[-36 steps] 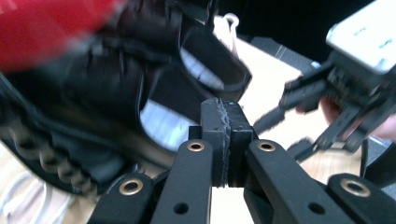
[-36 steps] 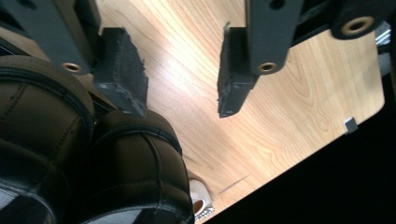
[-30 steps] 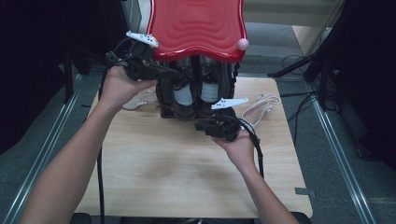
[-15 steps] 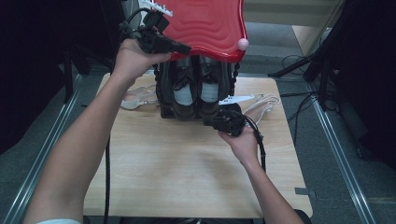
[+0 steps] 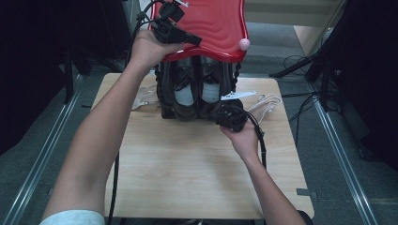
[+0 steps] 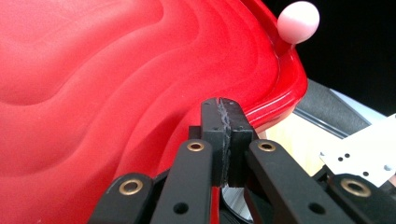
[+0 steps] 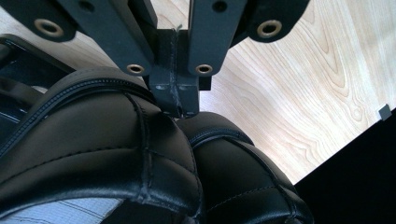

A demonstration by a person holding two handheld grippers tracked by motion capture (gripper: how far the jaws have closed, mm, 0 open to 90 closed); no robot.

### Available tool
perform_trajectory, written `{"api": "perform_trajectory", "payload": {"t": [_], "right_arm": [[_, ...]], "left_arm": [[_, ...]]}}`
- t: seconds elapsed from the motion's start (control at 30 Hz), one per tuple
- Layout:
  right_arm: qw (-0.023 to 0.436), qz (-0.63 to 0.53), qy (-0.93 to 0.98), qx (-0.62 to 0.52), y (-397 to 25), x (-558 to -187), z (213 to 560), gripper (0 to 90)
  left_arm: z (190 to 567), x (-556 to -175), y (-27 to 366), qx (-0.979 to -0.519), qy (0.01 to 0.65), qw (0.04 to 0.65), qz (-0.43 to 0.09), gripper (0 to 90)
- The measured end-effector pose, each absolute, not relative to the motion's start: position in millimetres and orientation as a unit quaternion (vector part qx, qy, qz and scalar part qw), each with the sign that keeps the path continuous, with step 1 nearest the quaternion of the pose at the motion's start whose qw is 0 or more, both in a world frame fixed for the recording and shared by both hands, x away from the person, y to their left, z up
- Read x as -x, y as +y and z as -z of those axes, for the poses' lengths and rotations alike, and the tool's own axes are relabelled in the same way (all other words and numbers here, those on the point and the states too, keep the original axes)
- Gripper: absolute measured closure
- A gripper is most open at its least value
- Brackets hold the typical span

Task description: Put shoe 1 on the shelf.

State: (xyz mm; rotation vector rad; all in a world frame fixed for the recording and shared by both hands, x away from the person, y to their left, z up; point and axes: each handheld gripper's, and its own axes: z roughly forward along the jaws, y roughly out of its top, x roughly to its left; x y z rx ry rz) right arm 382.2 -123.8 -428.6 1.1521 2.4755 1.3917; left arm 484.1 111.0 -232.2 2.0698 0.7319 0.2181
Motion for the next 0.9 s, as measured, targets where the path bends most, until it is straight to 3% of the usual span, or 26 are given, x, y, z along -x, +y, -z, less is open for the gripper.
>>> {"api": "perform_trajectory", "payload": {"t": [0.9], "right_arm": [[0.044,-0.465,0.791,-0.395,-128.6,-400.7,424.0,90.0]], "left_arm": [[235.3,-488.9,110.3,-0.838,0.307,0.440,-0.103,89.9]]}}
